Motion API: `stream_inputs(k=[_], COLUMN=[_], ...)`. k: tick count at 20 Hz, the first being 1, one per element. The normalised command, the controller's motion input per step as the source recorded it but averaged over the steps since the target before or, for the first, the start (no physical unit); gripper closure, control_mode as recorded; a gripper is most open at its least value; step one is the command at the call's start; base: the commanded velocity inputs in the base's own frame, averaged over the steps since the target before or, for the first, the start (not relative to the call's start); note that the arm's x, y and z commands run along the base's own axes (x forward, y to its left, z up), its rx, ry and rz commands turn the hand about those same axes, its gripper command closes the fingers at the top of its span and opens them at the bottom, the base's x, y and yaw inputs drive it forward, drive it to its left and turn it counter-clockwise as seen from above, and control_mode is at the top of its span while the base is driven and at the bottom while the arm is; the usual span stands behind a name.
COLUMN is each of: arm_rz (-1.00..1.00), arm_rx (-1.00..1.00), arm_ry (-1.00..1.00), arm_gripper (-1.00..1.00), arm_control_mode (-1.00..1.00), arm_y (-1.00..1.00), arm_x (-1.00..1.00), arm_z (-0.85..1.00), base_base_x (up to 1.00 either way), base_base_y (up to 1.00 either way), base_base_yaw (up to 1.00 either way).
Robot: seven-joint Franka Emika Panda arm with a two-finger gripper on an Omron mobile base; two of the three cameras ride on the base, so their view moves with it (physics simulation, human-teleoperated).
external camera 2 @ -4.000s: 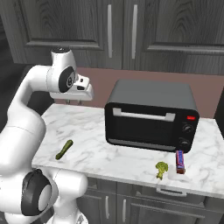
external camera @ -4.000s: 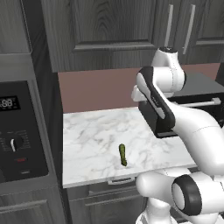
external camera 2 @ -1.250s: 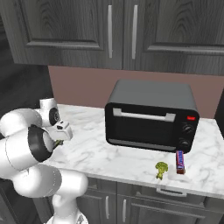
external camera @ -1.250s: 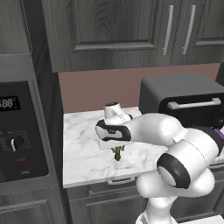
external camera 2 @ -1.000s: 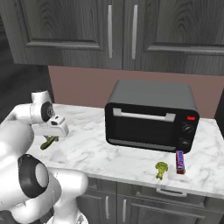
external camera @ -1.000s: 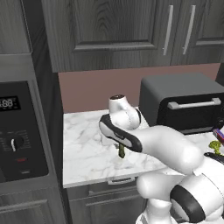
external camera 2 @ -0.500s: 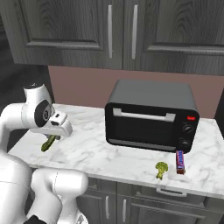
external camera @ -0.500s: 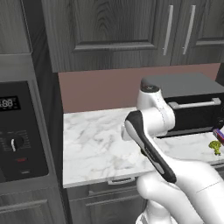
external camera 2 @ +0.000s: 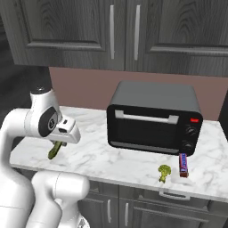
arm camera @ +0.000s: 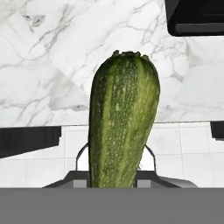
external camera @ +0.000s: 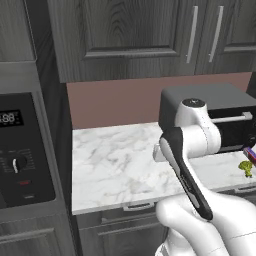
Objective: Place the squash and broccoli inside the fridge drawer. Close the drawer after placing the vegetables.
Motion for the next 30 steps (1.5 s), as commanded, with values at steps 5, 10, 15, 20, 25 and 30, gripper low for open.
stream_inputs(k=[5, 10, 15, 20, 25, 30], arm_rz=[0.00, 0.00, 0.00, 0.00, 0.00, 0.00], arm_rx=[0.00, 0.00, 0.00, 0.00, 0.00, 0.00], arm_ry=[0.00, 0.00, 0.00, 0.00, 0.00, 0.00], arm_gripper=[1.00, 1.00, 1.00, 1.00, 1.00, 1.00], arm_control_mode=[-1.00, 1.00, 1.00, 1.00, 1.00, 1.00], arm_y=[-0.14, 0.00, 0.00, 0.00, 0.00, 0.00], arm_x=[-0.03, 0.00, 0.00, 0.00, 0.00, 0.00], arm_z=[0.00, 0.00, 0.00, 0.00, 0.00, 0.00], base_base_x=[0.00, -0.88, -1.00, -0.98, -0.97, -0.48], base_base_y=[0.00, -0.28, 0.11, 0.28, 0.00, -0.06], base_base_yaw=[0.00, 0.00, 0.25, 0.41, 0.41, 0.14])
